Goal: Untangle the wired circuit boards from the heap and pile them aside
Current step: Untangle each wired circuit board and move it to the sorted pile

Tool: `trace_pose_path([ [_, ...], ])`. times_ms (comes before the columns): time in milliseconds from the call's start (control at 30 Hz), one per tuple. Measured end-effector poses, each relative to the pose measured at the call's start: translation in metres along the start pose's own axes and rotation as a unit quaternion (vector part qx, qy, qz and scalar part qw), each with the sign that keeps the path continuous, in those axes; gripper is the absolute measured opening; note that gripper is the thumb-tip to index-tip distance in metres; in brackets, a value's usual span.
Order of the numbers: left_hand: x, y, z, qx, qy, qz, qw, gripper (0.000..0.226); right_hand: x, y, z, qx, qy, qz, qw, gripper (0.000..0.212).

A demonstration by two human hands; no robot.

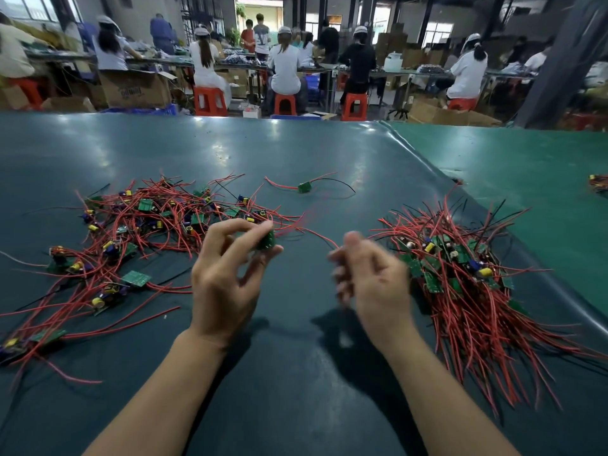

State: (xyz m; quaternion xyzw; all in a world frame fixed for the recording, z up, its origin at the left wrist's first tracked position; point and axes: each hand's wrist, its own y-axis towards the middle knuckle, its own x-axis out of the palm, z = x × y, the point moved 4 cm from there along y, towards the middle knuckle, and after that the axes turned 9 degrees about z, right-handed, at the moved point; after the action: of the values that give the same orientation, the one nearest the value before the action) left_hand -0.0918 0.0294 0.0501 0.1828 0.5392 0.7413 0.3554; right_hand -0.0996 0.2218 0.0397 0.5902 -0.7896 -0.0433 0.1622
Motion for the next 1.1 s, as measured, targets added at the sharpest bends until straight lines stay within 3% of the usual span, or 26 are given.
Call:
trace_pose_path([
  [33,0.004,-0.001,0.006,0.021,-0.015,-0.024,0.999,0.026,0.015,-0.008,0.007,0.031,-0.014,-0.088,0.996,0.037],
  [100,0.011,-0.003,0.016,0.068,-0.029,-0.067,0.995,0.024,0.029,-0.018,0.013,0.043,-0.033,-0.159,0.986,0.035],
  [200,0.012,-0.001,0.023,0.13,-0.019,-0.078,0.988,0.023,0.024,-0.018,0.013,0.036,-0.039,-0.151,0.987,0.032],
  [333,0.012,0.001,0.024,0.155,-0.018,-0.075,0.985,0.025,0.019,-0.016,0.009,-0.022,-0.061,-0.151,0.986,0.02],
  [467,0.014,-0.001,0.018,0.153,0.039,-0.08,0.984,0.041,0.006,-0.008,0.001,-0.073,-0.079,-0.012,0.994,0.025],
  [567,0.013,-0.002,0.006,0.086,0.094,-0.08,0.989,0.049,-0.022,0.006,-0.009,-0.065,0.034,0.188,0.979,0.027],
  [667,0.013,-0.004,-0.01,0.001,0.164,-0.094,0.982,0.047,-0.035,0.017,-0.004,0.045,0.149,0.278,0.948,0.031],
  [733,0.012,-0.007,-0.021,-0.059,0.219,-0.1,0.969,0.044,-0.033,0.017,0.008,0.125,0.159,0.268,0.942,0.034],
  [800,0.009,-0.01,-0.033,-0.13,0.272,-0.116,0.946,0.042,-0.026,0.016,0.014,0.151,0.142,0.228,0.951,0.037],
  [1000,-0.012,-0.017,-0.066,-0.314,0.408,-0.203,0.833,0.043,-0.008,0.006,0.014,0.1,0.057,0.104,0.988,0.044],
  [1100,-0.018,-0.015,-0.073,-0.316,0.4,-0.209,0.835,0.028,-0.009,0.005,0.015,0.104,0.038,0.103,0.989,0.044],
])
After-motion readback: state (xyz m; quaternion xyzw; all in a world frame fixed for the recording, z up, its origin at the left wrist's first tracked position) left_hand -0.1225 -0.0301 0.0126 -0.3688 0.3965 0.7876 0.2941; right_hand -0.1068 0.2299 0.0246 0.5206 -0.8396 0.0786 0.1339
